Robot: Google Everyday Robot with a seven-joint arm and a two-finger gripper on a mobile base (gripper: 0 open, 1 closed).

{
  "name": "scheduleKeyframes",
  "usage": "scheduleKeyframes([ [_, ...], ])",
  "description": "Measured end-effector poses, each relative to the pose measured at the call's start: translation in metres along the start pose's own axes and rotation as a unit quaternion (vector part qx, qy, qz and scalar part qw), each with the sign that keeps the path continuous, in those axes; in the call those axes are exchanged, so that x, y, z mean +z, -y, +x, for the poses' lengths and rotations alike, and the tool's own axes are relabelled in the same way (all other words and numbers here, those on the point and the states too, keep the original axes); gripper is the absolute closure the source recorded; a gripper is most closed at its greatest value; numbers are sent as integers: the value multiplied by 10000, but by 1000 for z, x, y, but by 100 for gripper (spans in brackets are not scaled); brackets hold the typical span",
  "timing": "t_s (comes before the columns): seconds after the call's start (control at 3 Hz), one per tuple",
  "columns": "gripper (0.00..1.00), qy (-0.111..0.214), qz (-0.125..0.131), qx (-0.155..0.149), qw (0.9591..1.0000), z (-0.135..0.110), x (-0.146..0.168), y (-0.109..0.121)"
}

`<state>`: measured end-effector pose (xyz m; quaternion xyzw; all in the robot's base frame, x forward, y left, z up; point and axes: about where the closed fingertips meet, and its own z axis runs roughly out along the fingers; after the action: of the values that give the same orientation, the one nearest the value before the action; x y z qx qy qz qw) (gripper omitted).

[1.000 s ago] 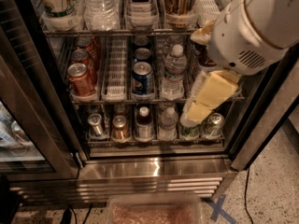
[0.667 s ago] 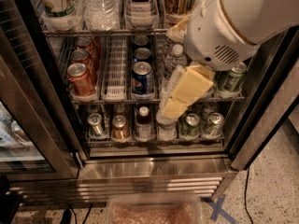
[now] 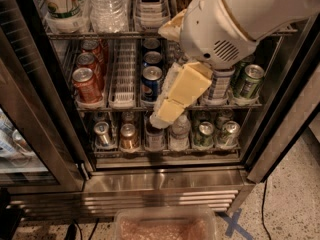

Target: Pick water bottle from top shelf of fridge

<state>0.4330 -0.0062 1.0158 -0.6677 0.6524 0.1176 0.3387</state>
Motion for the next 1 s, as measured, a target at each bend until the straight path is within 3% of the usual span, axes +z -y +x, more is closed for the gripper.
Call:
scheduleKeyframes([
  [0.33, 0, 194, 117, -65, 9997, -15, 6, -1],
  [0.67, 0, 555, 430, -60, 9975, -47, 19, 0],
  [1.0, 0, 919, 873, -26, 9919, -83, 29, 13],
])
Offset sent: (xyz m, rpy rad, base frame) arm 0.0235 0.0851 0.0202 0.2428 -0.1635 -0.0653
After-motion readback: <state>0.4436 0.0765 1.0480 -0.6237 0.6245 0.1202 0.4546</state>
